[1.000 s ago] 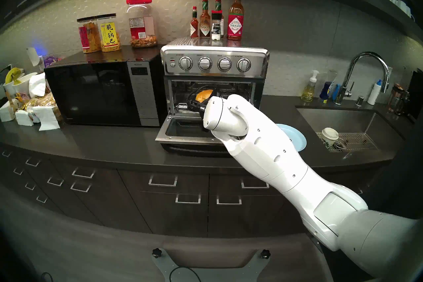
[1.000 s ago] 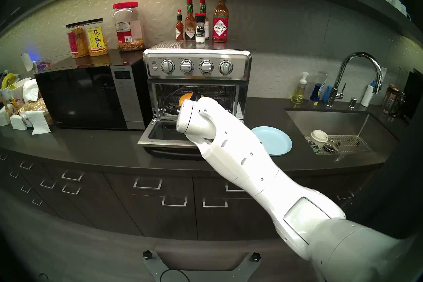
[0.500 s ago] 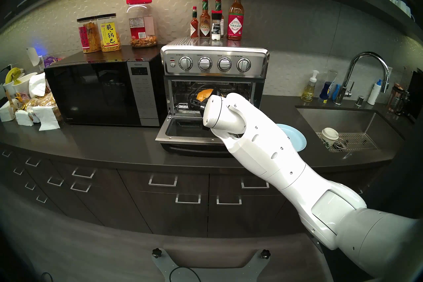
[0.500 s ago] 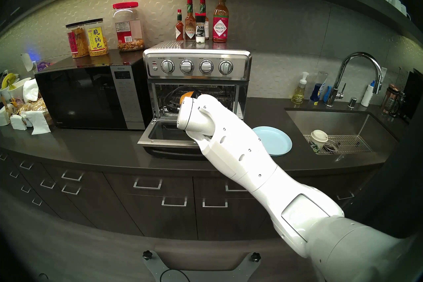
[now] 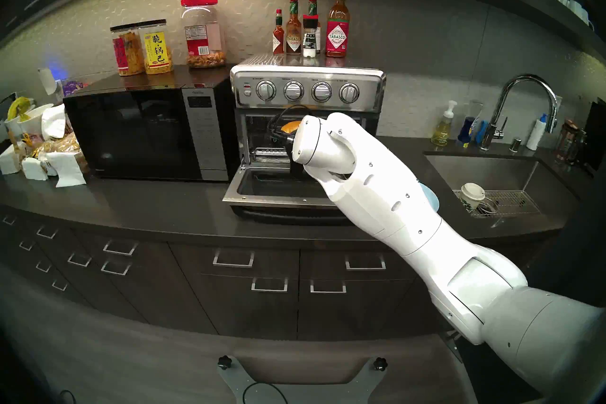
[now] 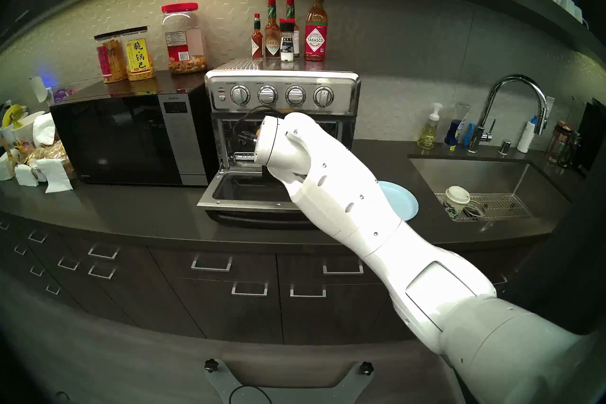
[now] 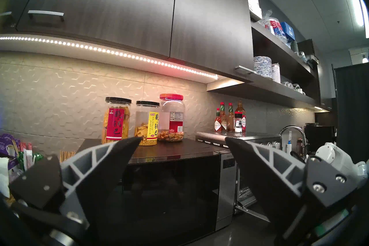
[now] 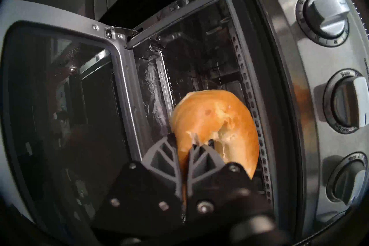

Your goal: Open the oven and place the bagel inside on the rack

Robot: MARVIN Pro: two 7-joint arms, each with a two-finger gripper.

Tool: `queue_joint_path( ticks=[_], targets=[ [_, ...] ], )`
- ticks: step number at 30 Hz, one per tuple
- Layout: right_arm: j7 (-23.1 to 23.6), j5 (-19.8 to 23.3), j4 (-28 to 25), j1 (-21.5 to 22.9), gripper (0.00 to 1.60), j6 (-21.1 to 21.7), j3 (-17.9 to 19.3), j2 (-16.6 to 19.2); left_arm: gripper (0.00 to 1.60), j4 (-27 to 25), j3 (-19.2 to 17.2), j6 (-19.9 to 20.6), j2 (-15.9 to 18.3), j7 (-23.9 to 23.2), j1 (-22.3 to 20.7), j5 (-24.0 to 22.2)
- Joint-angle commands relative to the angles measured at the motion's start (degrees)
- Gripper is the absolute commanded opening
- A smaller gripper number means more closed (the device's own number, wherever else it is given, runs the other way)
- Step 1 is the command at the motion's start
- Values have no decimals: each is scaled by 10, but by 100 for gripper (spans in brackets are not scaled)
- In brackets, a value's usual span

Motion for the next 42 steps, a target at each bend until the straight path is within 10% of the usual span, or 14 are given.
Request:
queue_joint_path(
  ticks=[1, 20, 42],
  targets=[
    [48, -13, -24, 51, 0, 1, -10, 15, 160, -1, -2, 1, 6, 0, -8, 0],
    [109, 6, -21, 65, 0, 2, -25, 32, 160, 3, 1, 2, 4, 0, -19, 8],
    [52, 37, 15, 52, 0, 6, -39, 17, 160, 9, 9, 5, 1, 0, -37, 18]
  ],
)
